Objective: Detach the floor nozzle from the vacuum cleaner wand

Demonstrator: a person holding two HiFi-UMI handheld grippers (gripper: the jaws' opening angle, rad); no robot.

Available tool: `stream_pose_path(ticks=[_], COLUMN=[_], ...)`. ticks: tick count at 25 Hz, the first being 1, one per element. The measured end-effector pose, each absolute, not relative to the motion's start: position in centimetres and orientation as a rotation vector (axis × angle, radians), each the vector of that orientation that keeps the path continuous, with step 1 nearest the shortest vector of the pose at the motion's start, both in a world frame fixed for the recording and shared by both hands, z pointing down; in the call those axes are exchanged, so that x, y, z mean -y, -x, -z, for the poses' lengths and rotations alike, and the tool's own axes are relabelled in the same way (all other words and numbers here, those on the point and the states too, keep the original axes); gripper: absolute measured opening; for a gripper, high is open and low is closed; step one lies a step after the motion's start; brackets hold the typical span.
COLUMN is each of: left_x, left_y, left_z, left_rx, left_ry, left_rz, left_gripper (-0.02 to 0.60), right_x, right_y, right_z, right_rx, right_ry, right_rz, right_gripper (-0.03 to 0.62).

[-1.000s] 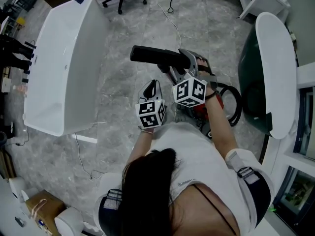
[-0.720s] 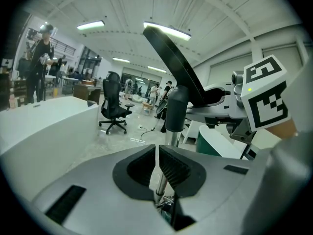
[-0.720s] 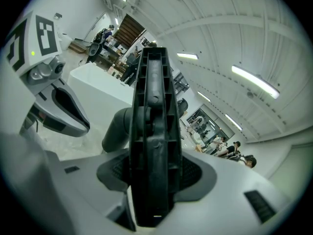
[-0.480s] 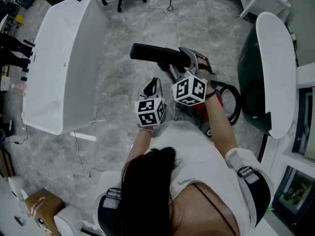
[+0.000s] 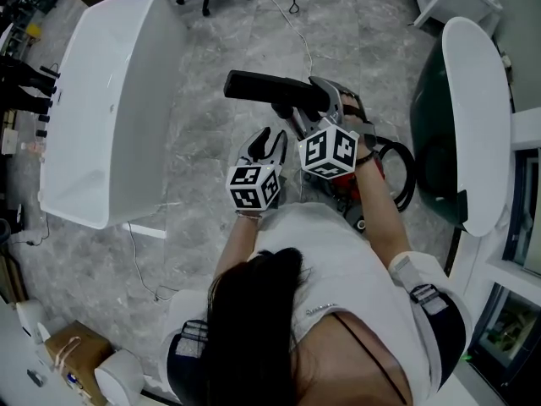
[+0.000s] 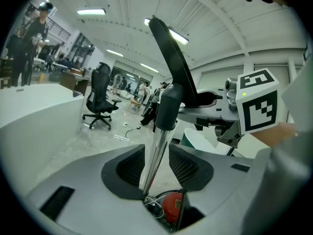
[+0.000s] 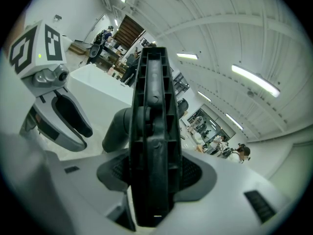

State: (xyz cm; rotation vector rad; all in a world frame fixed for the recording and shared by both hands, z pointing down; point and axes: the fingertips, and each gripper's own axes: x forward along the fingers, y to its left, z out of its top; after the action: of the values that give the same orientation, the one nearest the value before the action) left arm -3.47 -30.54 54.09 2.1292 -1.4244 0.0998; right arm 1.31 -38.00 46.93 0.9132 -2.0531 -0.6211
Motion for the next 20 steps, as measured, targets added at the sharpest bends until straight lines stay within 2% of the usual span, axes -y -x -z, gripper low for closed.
stream_pose_path(ticks=[6, 20], left_x=[31.3, 34.5], left_y=[2.3, 1.4], left_z=[-54.5, -55.3], left_rx=[1.351, 1.35], left_ry=[-2.184, -2.261], left_rz=[-0.096, -0.128], left_gripper=[0.187, 0.219], right_x=[38.0, 38.3], right_y=[-1.4, -1.5], right_z=[-47.0, -47.0], right_rx=[2.062, 2.064], right_ry=[-0.907, -0.902], right_rz=[0.616, 0.589], right_gripper=[0.224, 0.224])
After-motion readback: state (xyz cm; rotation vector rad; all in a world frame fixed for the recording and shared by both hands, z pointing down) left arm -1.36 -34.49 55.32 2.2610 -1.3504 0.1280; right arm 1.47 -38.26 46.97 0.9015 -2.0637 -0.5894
